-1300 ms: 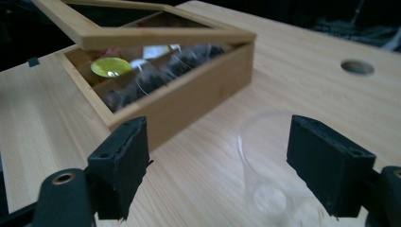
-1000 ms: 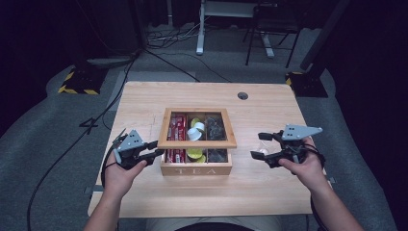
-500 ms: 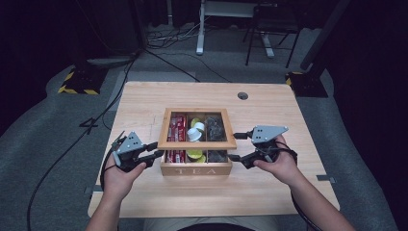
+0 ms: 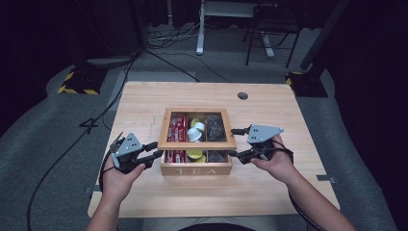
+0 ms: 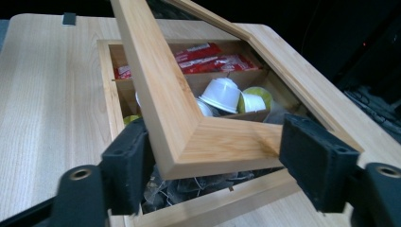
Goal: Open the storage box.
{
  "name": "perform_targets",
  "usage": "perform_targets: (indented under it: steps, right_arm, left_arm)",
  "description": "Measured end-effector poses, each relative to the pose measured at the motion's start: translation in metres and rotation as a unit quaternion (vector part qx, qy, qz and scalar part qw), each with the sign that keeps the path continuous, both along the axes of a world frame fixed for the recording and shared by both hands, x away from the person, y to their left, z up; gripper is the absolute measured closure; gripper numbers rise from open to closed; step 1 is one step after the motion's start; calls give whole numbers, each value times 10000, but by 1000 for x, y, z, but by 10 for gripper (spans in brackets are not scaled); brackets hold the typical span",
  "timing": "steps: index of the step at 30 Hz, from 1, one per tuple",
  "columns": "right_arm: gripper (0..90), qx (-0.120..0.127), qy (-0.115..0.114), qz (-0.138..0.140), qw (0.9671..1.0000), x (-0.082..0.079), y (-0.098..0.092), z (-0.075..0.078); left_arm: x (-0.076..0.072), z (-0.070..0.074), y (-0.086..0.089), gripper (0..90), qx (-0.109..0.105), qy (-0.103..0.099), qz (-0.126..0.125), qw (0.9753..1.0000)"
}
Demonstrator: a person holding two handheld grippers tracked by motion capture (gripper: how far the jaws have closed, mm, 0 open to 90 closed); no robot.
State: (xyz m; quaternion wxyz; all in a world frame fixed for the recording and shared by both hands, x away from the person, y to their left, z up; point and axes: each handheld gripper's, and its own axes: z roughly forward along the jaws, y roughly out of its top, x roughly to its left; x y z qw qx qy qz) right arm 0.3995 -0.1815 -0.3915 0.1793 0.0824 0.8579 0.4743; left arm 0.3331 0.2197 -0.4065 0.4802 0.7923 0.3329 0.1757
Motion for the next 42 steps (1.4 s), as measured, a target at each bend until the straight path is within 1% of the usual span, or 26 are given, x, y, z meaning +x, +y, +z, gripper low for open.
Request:
perform_targets:
  steps: [1, 2, 3, 4, 5, 7, 8, 9, 11, 12, 15, 18, 24, 26, 27, 28, 30, 31, 32, 33, 36, 38, 41, 42]
  right_arm:
    - [326, -19, -45, 40, 10000, 0, 0, 2]
    - [348, -48, -83, 66, 9999, -1, 1, 4]
    - [371, -75, -123, 105, 9998, -2, 2, 6]
    - [394, -116, -168, 140, 9997, -2, 2, 10]
    - [403, -136, -179, 153, 9996, -2, 3, 12]
    - [414, -106, -151, 184, 9997, 0, 3, 16]
    - [419, -51, -119, 188, 9997, 2, 2, 18]
    - [425, 3, -94, 202, 9998, 3, 1, 20]
    - [444, 68, -76, 232, 9997, 7, 1, 24]
    - [457, 92, -57, 253, 9996, 9, 1, 28]
    - [501, 196, -53, 268, 9994, 14, 0, 39]
    - [528, 313, 12, 286, 9991, 23, 1, 51]
    - [569, 493, 2, 207, 9986, 37, 5, 69]
    - [582, 546, 28, 180, 9983, 42, 8, 75]
    - [582, 572, 42, 181, 9982, 44, 10, 77]
    - [584, 587, 35, 162, 9981, 46, 12, 81]
    - [585, 580, -31, 103, 9983, 51, 14, 87]
    - [585, 586, -36, 83, 9982, 53, 14, 89]
    - [585, 586, -36, 83, 9982, 53, 14, 89]
    - [577, 708, 15, 9, 9975, 63, 14, 94]
    - [571, 827, 23, -88, 9965, 72, 14, 97]
    - [565, 906, -16, -170, 9957, 79, 14, 100]
    - [563, 966, -48, -231, 9950, 86, 15, 103]
    - [563, 970, -62, -257, 9949, 89, 15, 103]
  left_arm:
    - [0, 1, 1, 639, -28, -46, -3, 10000]
    - [0, 1, 1, 627, -110, -58, 7, 9999]
    - [0, 2, 1, 603, -165, -131, 51, 9998]
    - [0, 3, 2, 537, -160, -158, 94, 9997]
    - [-1, 4, 2, 504, -138, -157, 130, 9997]
    - [-3, 5, 4, 480, 5, -243, 197, 9995]
    - [-4, 4, 6, 454, 38, -235, 226, 9995]
    - [-4, 3, 9, 436, 19, -220, 263, 9994]
    - [-6, 0, 15, 432, -73, -140, 326, 9993]
    - [-6, 0, 18, 429, -58, -132, 355, 9993]
    - [-9, -4, 26, 421, -104, -51, 502, 9987]
    - [-10, -5, 31, 421, -39, -46, 606, 9981]
    - [-3, -10, 36, 423, -6, -4, 688, 9976]
    - [0, -11, 37, 427, 39, 11, 760, 9971]
    - [3, -11, 38, 430, 96, 25, 812, 9967]
    - [6, -12, 39, 432, 91, 51, 863, 9962]
    - [10, -13, 41, 434, 72, 97, 876, 9961]
    - [10, -13, 41, 434, 72, 97, 876, 9961]
    - [14, -15, 42, 434, 41, 120, 904, 9958]
    - [19, -16, 44, 438, 5, 161, 904, 9958]
    - [24, -17, 46, 442, 50, 171, 925, 9956]
    - [27, -18, 46, 442, 24, 190, 918, 9956]
    - [29, -18, 46, 442, -14, 198, 895, 9958]
    - [30, -18, 46, 443, 4, 185, 880, 9959]
